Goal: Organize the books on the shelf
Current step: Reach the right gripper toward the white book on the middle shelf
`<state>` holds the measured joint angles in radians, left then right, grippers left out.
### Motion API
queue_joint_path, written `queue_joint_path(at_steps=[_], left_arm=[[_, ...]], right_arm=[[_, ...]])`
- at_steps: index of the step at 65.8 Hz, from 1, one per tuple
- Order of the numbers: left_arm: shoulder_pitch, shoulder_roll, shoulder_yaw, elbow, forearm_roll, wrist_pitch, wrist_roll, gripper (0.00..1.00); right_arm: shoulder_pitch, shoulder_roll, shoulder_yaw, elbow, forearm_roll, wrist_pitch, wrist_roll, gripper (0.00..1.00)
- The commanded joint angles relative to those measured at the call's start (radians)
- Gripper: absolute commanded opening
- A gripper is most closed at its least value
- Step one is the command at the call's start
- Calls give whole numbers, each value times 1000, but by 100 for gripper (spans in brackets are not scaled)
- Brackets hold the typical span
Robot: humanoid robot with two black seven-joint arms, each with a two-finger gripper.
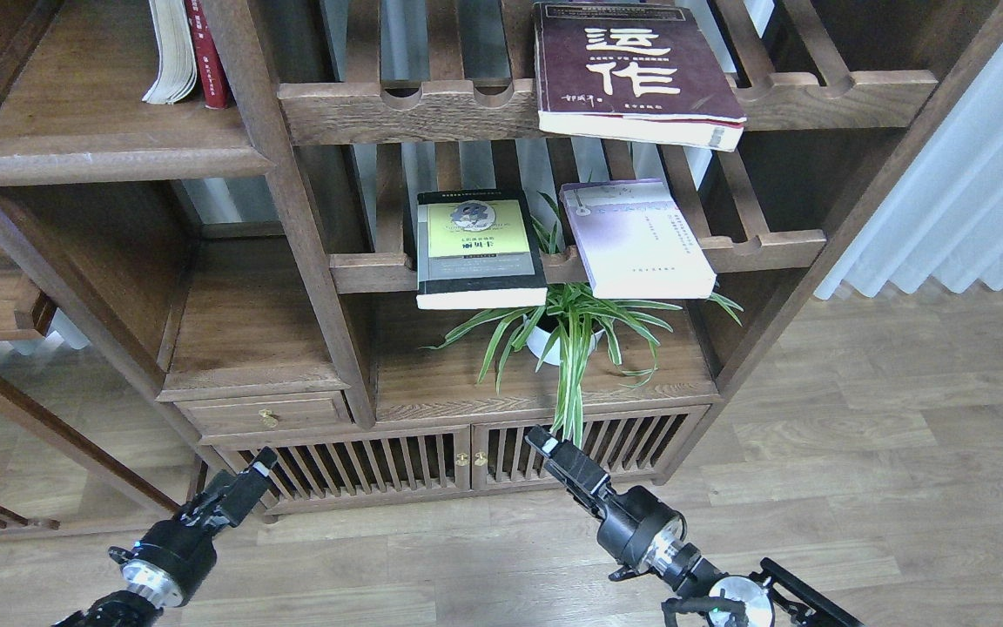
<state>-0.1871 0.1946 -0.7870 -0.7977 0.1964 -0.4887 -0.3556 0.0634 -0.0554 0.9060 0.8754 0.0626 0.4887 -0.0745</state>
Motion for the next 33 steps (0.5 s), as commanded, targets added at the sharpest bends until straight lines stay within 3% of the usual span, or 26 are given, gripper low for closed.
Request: queue_joint_path(at_steps=[1, 6, 33], left_arm=[[-9, -6, -68, -54, -3, 0, 15, 100], [-8, -14, -81, -55, -3, 0, 40, 100], [40, -6, -144, -49, -3, 0, 46, 100]], right_arm=[[-1, 2, 7, 1, 0, 0, 1, 99], [-5, 3, 5, -1, 0, 0, -1, 99], [36, 22, 37, -56, 6, 0, 13, 99]])
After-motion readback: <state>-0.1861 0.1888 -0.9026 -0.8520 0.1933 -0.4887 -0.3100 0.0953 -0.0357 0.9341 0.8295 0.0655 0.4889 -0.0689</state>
